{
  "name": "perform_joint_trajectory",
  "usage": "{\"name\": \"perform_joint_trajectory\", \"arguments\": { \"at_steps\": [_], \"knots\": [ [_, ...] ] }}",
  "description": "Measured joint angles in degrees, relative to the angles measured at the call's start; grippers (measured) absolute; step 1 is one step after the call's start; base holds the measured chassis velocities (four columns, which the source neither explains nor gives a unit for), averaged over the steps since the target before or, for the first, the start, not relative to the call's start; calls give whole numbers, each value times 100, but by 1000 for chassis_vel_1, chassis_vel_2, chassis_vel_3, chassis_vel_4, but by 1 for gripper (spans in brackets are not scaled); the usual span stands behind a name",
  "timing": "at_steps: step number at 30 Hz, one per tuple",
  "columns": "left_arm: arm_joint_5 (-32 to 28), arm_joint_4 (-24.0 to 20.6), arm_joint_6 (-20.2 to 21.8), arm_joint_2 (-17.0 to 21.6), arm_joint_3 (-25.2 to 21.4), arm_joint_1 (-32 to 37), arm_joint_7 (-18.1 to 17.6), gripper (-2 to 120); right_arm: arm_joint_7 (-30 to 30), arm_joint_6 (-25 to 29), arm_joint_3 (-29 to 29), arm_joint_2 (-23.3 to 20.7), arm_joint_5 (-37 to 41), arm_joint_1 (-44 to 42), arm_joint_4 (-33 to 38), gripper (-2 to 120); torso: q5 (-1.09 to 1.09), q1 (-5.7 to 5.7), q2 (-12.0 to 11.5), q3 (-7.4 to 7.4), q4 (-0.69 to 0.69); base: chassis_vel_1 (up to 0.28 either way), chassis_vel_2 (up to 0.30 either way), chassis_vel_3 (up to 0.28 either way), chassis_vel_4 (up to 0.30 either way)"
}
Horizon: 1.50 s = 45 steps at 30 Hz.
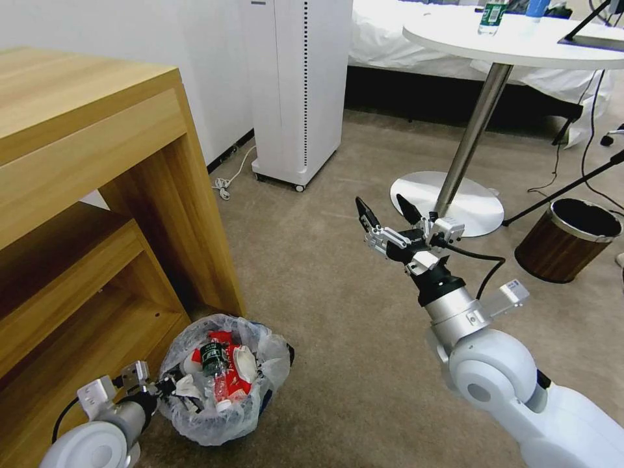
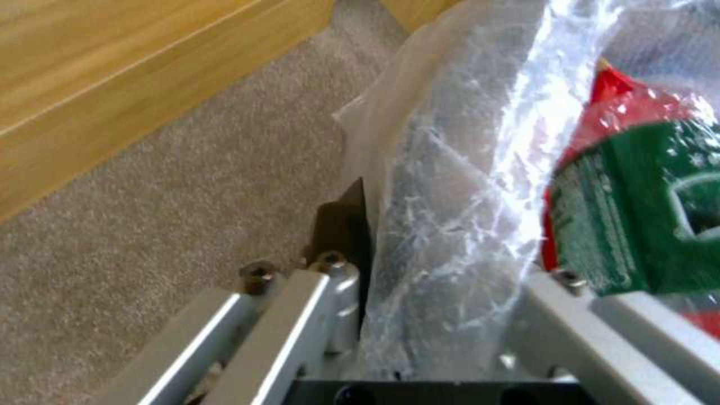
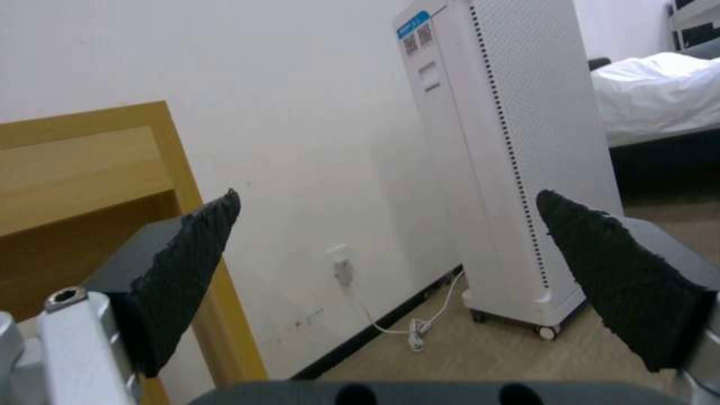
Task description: Pick up the trash bin and place the garbage on the floor into it.
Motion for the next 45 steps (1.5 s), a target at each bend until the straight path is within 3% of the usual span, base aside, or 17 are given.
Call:
{"name": "perform_joint_trajectory", "arguments": {
  "at_steps": [5, 8, 13, 20, 29, 32, 33, 38, 45],
  "knots": [
    [287, -97, -106, -33, -46, 137, 112, 34, 2, 0, 32, 30, -40, -55, -1, 100, 0, 0, 0, 0, 0, 0, 0, 0, 0],
    [640, -288, -265, -60, -157, 292, 230, 51, 0, 0, 47, 64, -78, -104, 1, 100, 0, 0, 0, 0, 0, 0, 0, 0, 0],
    [1077, -499, -489, -110, -285, 435, 408, 64, -1, -2, 53, 125, -123, -110, 1, 100, 0, 0, 0, 0, 0, 0, 0, 0, 0],
    [1820, -1254, -979, -504, -635, 725, 1041, 94, 58, 20, 530, 295, -519, -256, -218, 100, 2, 0, 0, 0, 0, 0, 0, 0, 0],
    [2632, -1708, -1470, -937, -658, 933, 1594, 100, -3, 357, 1308, 483, -873, -664, -323, 100, 0, 0, 0, 0, 1, 0, 0, 0, 0],
    [2964, -1822, -1679, -1115, -635, 1013, 1823, 100, -14, 461, 1790, 598, -1129, -976, -343, 100, 1, 0, 0, 0, 0, 0, 0, 0, 0],
    [3185, -1884, -1821, -1245, -586, 1052, 1928, 100, -16, 585, 2238, 716, -1396, -1293, -442, 100, 1, 0, 0, 0, 0, 0, 0, 0, 0],
    [3429, -1901, -1936, -1206, -551, 1189, 2026, 100, -73, 765, 3036, 966, -1813, -1937, -678, 100, 0, 0, 0, 0, -2, 0, 0, 0, 0],
    [3583, -1822, -2012, -1125, -517, 1251, 2116, 100, -5, 1015, 3274, 1298, -2220, -2350, -1229, 100, 0, 0, 0, 0, -1, 0, 0, 0, 0]
  ]
}}
